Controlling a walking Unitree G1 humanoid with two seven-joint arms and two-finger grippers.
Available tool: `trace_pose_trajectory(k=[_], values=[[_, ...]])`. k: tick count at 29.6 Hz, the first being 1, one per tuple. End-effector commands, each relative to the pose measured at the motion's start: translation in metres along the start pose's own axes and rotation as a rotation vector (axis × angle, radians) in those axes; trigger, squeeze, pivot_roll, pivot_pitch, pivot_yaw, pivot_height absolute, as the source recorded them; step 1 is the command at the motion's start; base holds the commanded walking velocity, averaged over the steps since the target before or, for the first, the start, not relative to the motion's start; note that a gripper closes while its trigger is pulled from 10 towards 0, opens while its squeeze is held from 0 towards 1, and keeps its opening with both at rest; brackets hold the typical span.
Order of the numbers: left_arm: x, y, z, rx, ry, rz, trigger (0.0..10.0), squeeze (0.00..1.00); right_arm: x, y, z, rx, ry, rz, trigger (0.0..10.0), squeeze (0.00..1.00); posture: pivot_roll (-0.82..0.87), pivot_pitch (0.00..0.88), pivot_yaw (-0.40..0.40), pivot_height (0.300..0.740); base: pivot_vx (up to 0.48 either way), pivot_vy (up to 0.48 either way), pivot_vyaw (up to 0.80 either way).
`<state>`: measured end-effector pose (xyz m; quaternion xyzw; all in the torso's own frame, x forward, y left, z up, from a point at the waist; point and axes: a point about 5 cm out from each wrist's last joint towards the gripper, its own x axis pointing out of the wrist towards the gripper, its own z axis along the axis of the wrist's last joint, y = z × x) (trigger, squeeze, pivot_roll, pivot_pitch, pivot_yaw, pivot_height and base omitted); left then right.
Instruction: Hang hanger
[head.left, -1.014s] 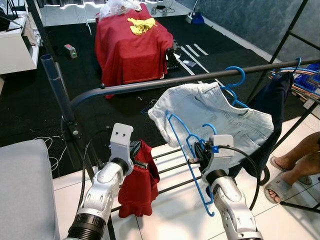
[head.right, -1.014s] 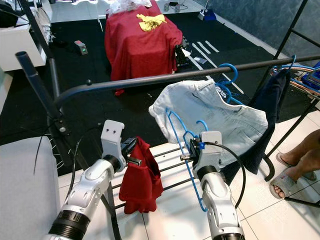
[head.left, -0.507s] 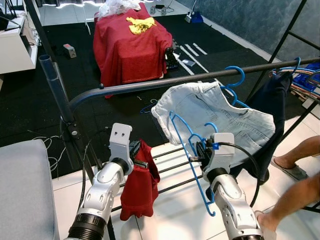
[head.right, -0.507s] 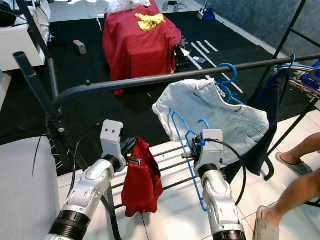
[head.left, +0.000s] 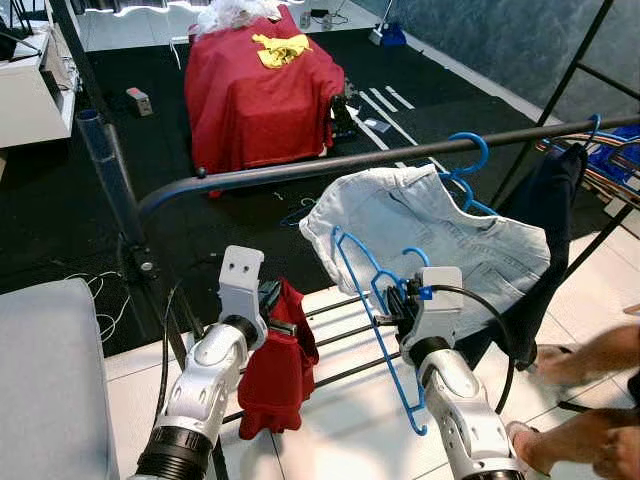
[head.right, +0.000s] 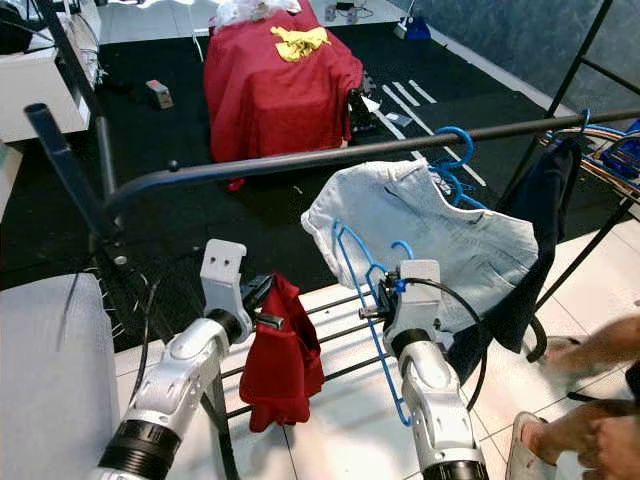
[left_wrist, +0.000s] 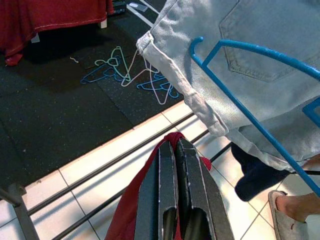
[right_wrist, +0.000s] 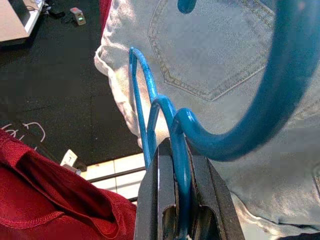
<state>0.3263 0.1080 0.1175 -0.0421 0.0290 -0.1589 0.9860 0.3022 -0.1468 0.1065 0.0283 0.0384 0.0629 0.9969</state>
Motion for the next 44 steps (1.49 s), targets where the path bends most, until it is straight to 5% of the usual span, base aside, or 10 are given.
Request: trace_pose_trajectory(k=[1,26,44], values=[[0.0012,0.0008,0.0011,-0.004,0.0,-0.003,10.0,0.0,-0.0011,0.0021,-0.0019,0.012,0.011,0.005,10.0,0.0,-0.06,0.15,-0.04,0.74,0.0,0.0,0.0],[0.0025,-0.0029,0.0028,0.007,-0.003,-0.018,10.0,0.0,-0.0009,-0.0004,-0.0003,0.02,0.006,-0.006,10.0,0.0,-0.06,0.153,-0.034,0.74,0.0,0.0,0.0],[0.002,-0.0019,0.0031,0.012,0.002,-0.021,10.0,0.0,-0.0006,-0.0002,-0.0002,0.028,0.006,-0.013,10.0,0.0,-0.06,0.158,-0.029,0.74,-0.284,0.0,0.0]])
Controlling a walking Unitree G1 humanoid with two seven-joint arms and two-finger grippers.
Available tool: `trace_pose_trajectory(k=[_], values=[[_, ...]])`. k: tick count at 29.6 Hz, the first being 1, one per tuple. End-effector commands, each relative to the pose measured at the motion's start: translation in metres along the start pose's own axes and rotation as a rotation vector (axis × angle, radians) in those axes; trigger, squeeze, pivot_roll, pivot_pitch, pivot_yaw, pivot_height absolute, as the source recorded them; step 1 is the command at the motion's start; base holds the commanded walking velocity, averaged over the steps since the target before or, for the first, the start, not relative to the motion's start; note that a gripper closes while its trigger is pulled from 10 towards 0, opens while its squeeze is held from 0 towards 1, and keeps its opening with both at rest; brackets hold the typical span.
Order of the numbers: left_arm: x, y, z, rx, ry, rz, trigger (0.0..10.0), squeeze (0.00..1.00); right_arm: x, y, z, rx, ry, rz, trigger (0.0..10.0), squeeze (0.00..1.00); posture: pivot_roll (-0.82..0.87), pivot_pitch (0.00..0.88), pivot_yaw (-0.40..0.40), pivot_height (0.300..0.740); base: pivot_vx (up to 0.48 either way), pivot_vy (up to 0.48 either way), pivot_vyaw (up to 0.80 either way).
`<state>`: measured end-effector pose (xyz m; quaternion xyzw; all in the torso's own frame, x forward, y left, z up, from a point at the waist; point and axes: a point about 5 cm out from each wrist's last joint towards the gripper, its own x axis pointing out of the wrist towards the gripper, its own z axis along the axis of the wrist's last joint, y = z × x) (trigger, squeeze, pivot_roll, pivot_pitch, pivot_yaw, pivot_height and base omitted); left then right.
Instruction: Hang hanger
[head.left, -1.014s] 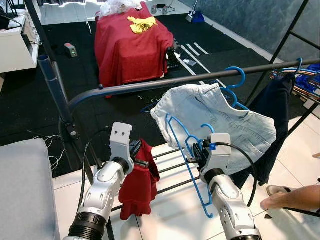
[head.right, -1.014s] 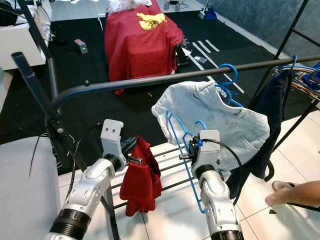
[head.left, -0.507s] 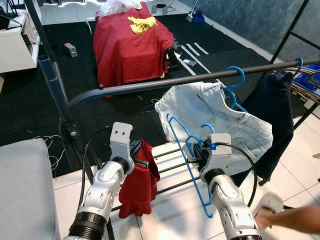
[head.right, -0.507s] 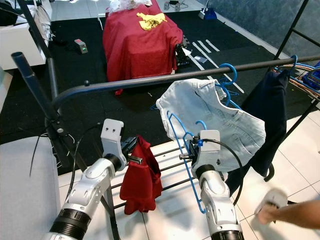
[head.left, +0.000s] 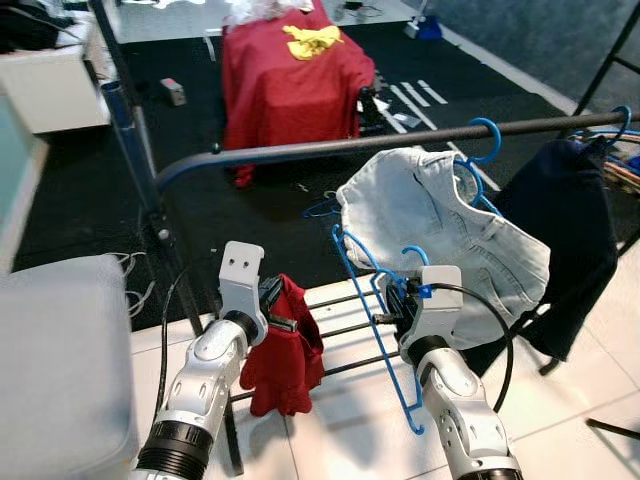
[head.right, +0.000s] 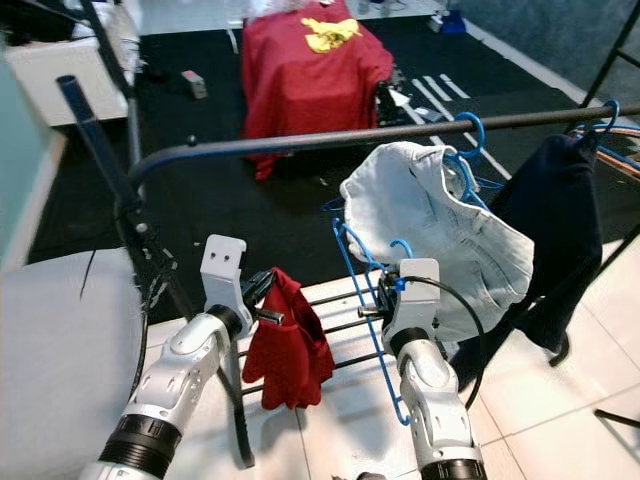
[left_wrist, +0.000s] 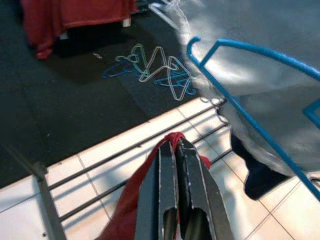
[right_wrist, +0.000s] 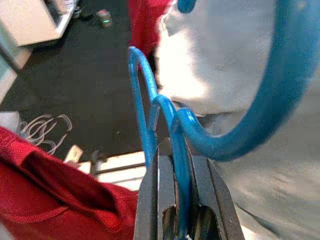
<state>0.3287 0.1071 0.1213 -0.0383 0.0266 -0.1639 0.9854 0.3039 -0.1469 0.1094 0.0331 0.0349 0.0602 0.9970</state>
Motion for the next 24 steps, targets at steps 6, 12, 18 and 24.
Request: trace_pose_trajectory(k=[6,12,18,24], values=[[0.0,-0.0008,-0.0006,0.005,0.007,-0.013,10.0,0.0,-0.0017,-0.0005,-0.0031,0.022,0.013,-0.012,10.0,0.0,-0.06,0.16,-0.028,0.74,-0.274,0.0,0.0],[0.0008,-0.0012,-0.0004,0.004,0.008,-0.015,10.0,0.0,-0.0018,-0.0013,-0.0031,0.023,0.014,-0.016,10.0,0.0,-0.06,0.161,-0.027,0.74,-0.27,0.0,0.0],[0.0022,-0.0006,0.0002,0.011,0.013,-0.01,10.0,0.0,-0.001,-0.0012,-0.0029,0.027,0.014,-0.018,10.0,0.0,-0.05,0.163,-0.027,0.74,-0.175,0.0,0.0],[0.0033,0.0004,-0.0004,0.028,0.03,-0.001,10.0,0.0,0.0001,0.0,-0.0021,0.05,0.012,-0.016,10.0,0.0,-0.05,0.162,-0.027,0.74,0.0,0.0,0.0]])
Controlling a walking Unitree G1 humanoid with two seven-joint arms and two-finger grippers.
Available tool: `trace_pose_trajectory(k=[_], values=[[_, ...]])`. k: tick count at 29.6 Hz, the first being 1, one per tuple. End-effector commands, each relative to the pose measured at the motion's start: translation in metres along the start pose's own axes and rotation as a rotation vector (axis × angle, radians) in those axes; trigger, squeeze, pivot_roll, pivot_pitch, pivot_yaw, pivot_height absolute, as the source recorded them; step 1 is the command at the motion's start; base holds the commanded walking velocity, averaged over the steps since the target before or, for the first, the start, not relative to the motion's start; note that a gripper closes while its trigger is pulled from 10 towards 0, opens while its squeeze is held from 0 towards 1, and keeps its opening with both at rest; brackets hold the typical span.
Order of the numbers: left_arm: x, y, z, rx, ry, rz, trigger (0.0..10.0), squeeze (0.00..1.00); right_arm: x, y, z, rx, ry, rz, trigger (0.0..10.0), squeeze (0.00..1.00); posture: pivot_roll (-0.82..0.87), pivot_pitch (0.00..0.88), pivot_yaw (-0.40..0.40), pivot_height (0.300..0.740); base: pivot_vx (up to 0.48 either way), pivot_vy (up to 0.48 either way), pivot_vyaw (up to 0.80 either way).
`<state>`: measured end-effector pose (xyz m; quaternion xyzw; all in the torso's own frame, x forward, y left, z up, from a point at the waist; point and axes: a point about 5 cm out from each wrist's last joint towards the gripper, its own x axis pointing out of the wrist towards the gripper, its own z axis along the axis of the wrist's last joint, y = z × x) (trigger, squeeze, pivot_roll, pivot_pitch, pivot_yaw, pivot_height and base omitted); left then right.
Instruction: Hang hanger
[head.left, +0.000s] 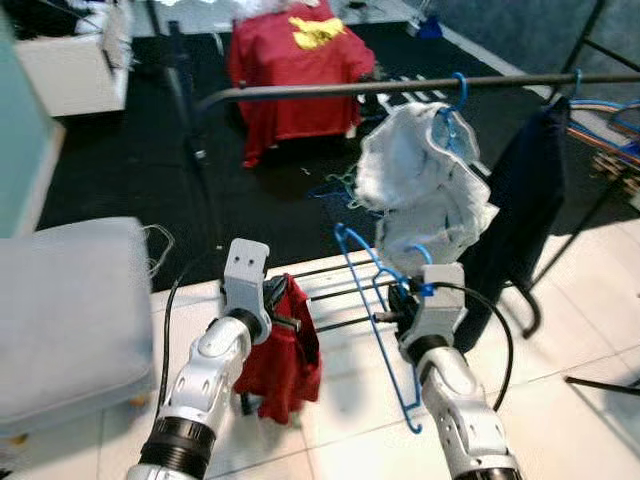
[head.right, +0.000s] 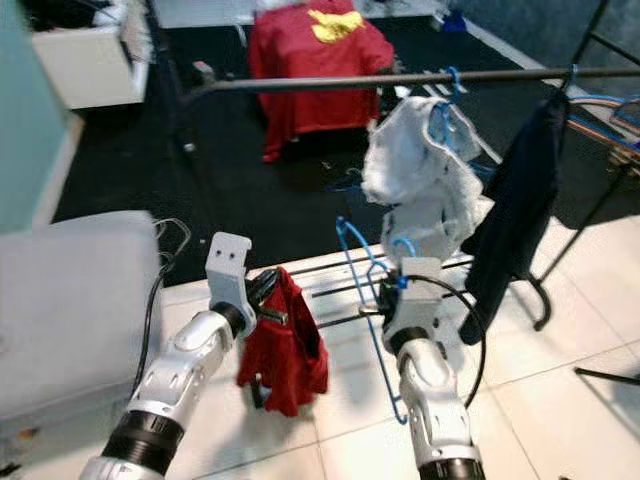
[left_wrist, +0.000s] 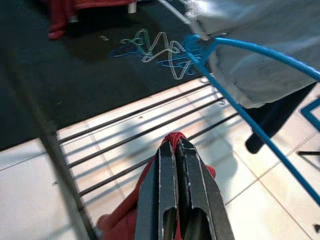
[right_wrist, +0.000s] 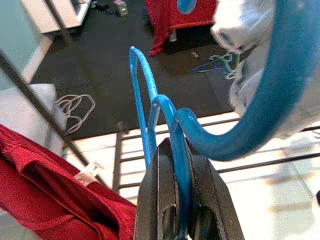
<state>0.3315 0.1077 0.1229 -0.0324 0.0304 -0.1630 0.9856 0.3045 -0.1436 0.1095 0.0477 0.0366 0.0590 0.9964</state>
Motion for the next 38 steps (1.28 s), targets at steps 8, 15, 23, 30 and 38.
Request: trace_pose_trajectory(k=[8,15,23,30,38], values=[[0.001,0.001,-0.002,0.03,0.022,0.004,10.0,0.0,0.0,-0.003,-0.001,0.012,0.009,-0.011,10.0,0.0,-0.05,0.162,-0.026,0.74,0.0,0.0,0.0],[0.002,-0.003,-0.002,0.041,0.026,-0.005,10.0,0.0,0.001,0.001,0.0,-0.043,0.013,0.025,10.0,0.0,-0.05,0.155,-0.025,0.74,0.0,-0.152,0.11],[0.003,-0.005,-0.001,0.049,0.026,-0.009,10.0,0.0,0.002,0.003,0.0,-0.059,0.014,0.038,10.0,0.0,-0.05,0.149,-0.027,0.74,0.0,-0.44,0.8],[0.003,-0.005,-0.003,0.053,0.038,0.0,10.0,0.0,0.001,-0.001,0.0,-0.001,0.007,0.019,10.0,0.0,-0.06,0.14,-0.03,0.74,0.0,-0.48,0.11],[0.004,0.004,-0.013,-0.024,0.136,0.058,10.0,0.0,0.002,-0.001,0.001,-0.009,0.005,0.028,10.0,0.0,-0.06,0.131,-0.028,0.74,0.0,0.18,0.0]])
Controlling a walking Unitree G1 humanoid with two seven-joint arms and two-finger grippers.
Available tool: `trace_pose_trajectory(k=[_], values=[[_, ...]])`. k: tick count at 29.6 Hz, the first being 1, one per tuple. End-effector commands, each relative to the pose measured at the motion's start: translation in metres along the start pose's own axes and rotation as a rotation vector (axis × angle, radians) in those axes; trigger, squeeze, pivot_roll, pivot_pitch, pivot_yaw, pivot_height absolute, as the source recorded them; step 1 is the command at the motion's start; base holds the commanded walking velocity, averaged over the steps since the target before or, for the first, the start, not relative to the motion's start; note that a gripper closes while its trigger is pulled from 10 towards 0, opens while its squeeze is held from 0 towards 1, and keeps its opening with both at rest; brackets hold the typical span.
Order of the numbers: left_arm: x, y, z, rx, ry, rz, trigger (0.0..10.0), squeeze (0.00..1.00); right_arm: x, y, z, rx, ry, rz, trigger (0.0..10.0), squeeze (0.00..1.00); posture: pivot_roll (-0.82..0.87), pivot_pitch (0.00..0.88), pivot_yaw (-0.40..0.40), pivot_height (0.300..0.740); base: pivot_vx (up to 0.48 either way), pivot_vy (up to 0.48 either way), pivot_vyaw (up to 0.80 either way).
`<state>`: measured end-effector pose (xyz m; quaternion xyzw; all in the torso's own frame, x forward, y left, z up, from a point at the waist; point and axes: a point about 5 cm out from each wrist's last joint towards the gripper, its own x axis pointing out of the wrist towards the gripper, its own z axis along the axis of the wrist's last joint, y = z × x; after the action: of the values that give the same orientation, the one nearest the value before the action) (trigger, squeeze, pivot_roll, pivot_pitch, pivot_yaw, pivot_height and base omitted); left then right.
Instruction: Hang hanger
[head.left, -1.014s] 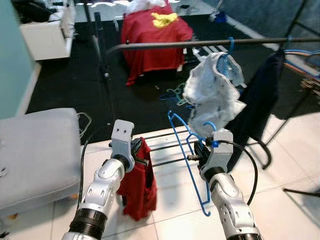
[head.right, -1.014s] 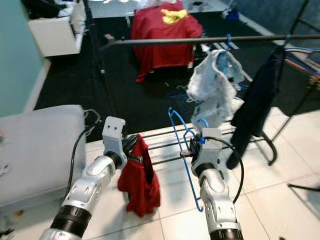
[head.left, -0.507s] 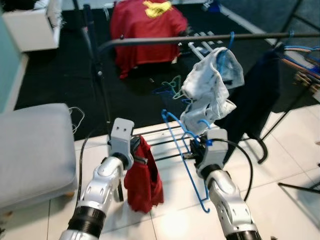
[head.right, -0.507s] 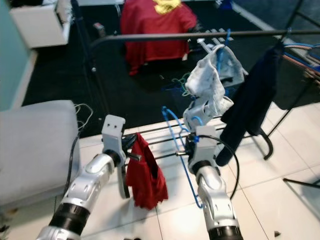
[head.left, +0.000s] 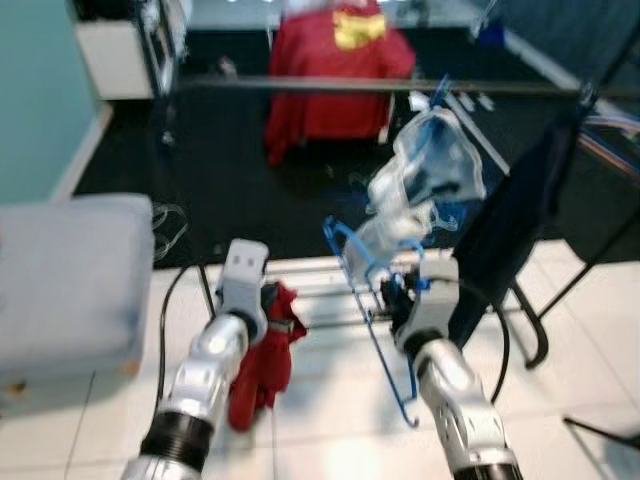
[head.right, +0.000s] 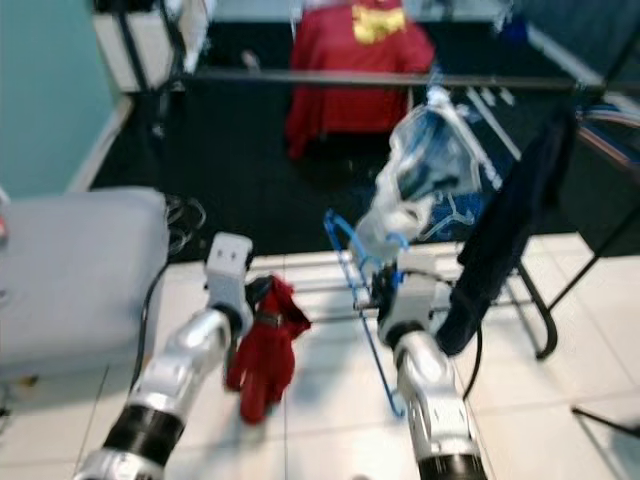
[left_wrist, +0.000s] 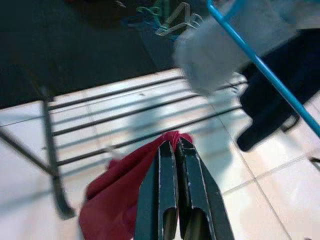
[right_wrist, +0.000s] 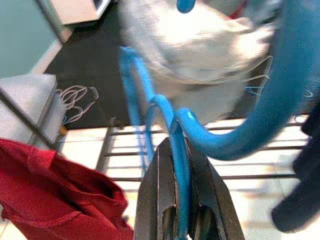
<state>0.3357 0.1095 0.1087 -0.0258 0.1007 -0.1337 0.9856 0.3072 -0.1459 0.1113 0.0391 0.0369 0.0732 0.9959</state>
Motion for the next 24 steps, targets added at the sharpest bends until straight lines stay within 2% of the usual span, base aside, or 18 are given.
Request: trace_pose_trajectory(k=[1,6,15,16,18,19,20,24], values=[[0.0,0.0,0.001,-0.006,-0.004,-0.005,10.0,0.0,-0.001,0.002,-0.002,0.008,0.002,0.002,10.0,0.0,-0.06,0.129,-0.027,0.74,0.0,0.48,0.0],[0.0,0.001,0.002,0.014,-0.014,0.005,10.0,0.0,-0.001,0.004,-0.002,0.009,0.001,0.007,10.0,0.0,-0.06,0.127,-0.027,0.74,0.0,0.451,0.0],[0.0,-0.002,0.005,0.032,-0.044,-0.013,10.0,0.0,-0.001,0.002,0.0,-0.017,-0.001,0.026,10.0,0.0,-0.07,0.125,-0.028,0.74,0.0,0.0,0.0],[0.0,-0.002,0.006,0.037,-0.05,-0.012,10.0,0.0,-0.002,0.001,0.001,-0.047,0.007,0.049,10.0,0.0,-0.07,0.126,-0.027,0.74,0.0,0.0,0.0],[-0.001,-0.003,0.013,0.097,-0.105,-0.028,10.0,0.0,-0.003,-0.003,-0.003,-0.163,0.051,0.111,10.0,0.0,-0.07,0.13,-0.028,0.74,0.0,0.0,0.0],[-0.001,-0.003,0.013,0.097,-0.105,-0.028,10.0,0.0,-0.003,-0.003,-0.003,-0.163,0.051,0.111,10.0,0.0,-0.07,0.13,-0.028,0.74,0.0,0.0,0.0],[-0.002,-0.003,0.019,0.133,-0.151,-0.051,10.0,0.0,-0.005,-0.008,-0.007,-0.211,0.085,0.143,10.0,0.0,-0.07,0.134,-0.029,0.74,0.0,0.0,0.0],[-0.002,-0.002,0.024,0.143,-0.18,-0.075,10.0,0.0,-0.009,-0.012,-0.011,-0.244,0.115,0.182,10.0,0.0,-0.07,0.135,-0.03,0.74,0.0,0.0,0.0]])
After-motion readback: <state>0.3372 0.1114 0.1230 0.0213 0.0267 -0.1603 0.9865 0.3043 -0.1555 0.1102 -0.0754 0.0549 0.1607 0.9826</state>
